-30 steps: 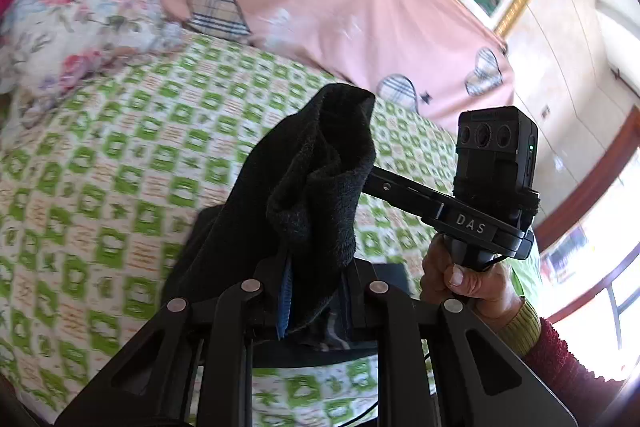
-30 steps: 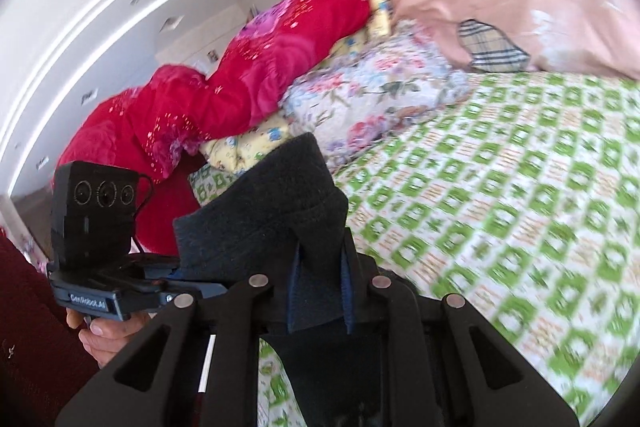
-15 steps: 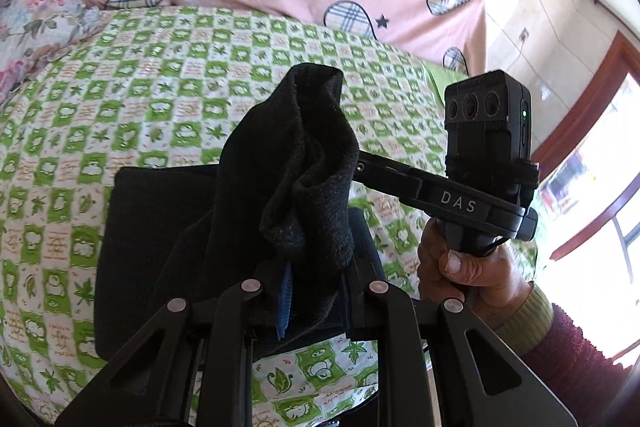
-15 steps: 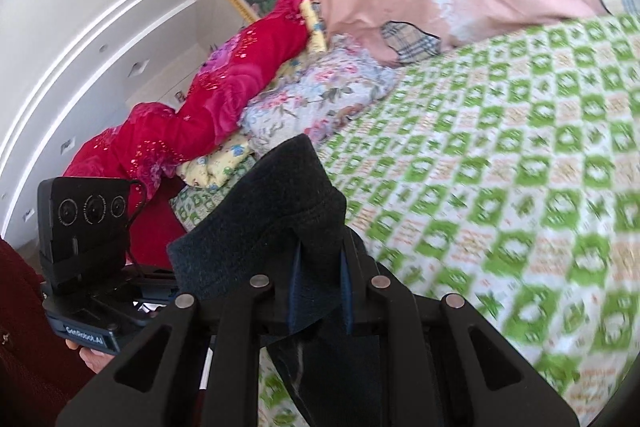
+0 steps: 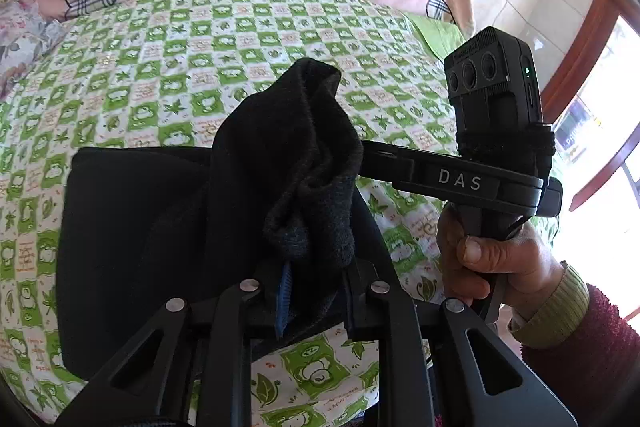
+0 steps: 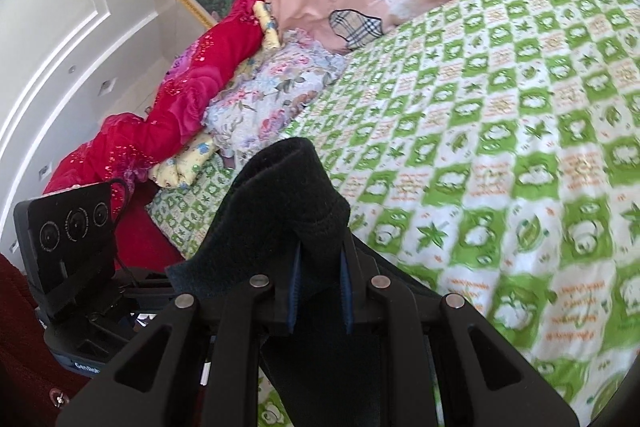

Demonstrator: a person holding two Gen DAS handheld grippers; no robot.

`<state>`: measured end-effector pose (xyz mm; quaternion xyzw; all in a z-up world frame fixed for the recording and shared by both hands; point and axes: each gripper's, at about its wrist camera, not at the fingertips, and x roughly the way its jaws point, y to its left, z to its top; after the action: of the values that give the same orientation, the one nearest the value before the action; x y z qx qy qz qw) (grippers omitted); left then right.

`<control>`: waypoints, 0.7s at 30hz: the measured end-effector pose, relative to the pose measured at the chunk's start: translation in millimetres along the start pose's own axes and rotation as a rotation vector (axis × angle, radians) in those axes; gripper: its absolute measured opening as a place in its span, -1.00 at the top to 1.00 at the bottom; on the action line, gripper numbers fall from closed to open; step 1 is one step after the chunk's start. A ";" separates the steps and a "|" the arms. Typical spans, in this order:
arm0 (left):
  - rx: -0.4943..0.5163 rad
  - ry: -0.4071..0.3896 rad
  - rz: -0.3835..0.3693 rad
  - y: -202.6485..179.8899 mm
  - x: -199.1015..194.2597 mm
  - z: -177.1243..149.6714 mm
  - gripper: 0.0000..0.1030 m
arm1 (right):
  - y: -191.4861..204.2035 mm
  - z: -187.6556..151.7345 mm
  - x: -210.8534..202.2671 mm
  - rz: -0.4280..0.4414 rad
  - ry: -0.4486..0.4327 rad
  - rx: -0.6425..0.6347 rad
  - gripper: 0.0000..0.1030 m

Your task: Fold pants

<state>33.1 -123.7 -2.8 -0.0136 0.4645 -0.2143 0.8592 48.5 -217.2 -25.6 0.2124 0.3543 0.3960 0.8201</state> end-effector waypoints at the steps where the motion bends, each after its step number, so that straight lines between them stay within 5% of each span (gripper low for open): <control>1: 0.005 0.004 -0.003 -0.4 2.4 -0.8 0.59 | -3.0 -2.1 -2.6 -0.021 0.001 0.011 0.57; 9: 0.087 0.028 -0.030 -18.7 13.5 -10.0 0.28 | -19.7 -22.1 -38.0 -0.154 -0.079 0.150 0.47; 13: 0.100 0.042 -0.103 -24.5 11.0 -14.1 0.03 | -19.0 -30.3 -58.6 -0.231 -0.137 0.206 -0.02; 21: 0.101 0.022 -0.124 -19.7 -7.6 -17.9 -0.12 | -1.6 -31.6 -83.4 -0.280 -0.247 0.253 -0.34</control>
<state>8.1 -135.6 -2.6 0.0033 0.4610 -0.2904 0.8385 -10.7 -282.7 -13.0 0.3093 0.3239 0.2014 0.8711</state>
